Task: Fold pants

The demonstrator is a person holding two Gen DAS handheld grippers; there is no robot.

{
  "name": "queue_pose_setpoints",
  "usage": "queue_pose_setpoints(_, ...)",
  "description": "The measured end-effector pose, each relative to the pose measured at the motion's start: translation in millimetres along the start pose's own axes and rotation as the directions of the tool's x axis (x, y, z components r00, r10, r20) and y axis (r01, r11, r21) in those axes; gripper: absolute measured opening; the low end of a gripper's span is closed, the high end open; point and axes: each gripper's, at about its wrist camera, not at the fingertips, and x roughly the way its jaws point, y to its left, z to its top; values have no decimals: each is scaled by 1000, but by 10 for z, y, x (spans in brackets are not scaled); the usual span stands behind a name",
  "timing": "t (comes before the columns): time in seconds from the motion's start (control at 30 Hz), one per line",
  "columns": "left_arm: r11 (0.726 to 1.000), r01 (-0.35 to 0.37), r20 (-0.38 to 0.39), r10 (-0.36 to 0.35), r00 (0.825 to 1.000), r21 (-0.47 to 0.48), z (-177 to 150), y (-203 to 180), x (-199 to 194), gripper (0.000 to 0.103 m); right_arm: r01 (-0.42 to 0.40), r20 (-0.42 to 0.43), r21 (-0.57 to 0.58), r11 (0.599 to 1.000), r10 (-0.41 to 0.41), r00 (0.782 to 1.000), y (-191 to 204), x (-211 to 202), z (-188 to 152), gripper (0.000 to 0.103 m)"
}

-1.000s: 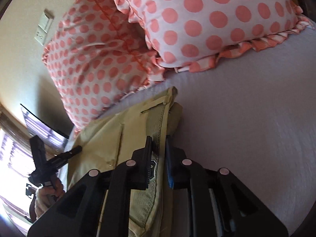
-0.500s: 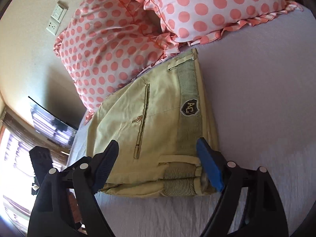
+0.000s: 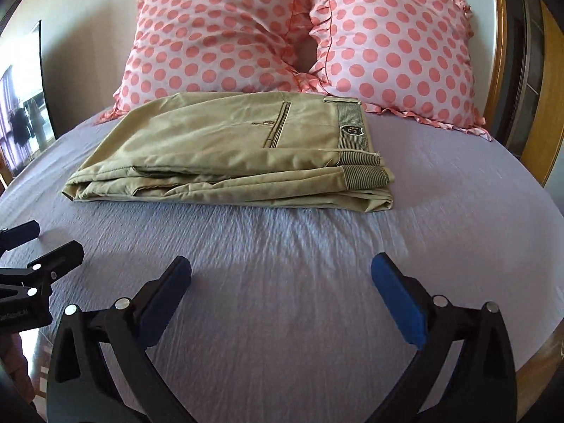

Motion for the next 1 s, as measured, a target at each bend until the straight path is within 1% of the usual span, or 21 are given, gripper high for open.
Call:
queue_pose_setpoints(0.07, 1000, -2, 24, 2, 1000, -6, -29, 9, -10, 101, -17, 3, 25, 1000, 17, 1000, -41, 8, -16, 102)
queue_pose_setpoints(0.23, 1000, -11, 85, 12, 996, -10, -113, 1, -44, 101, -5, 61, 21, 1000, 4, 998, -4, -30, -113, 102)
queue_pose_setpoints(0.3, 1000, -11, 98, 12, 995, -10, -126, -1, -49, 101, -2, 68, 25, 1000, 0, 998, -2, -35, -121, 102)
queue_pose_setpoints(1.0, 1000, -11, 109, 11, 994, -4, -129, -17, -63, 101, -2, 71, 25, 1000, 0, 997, -4, -35, -127, 102)
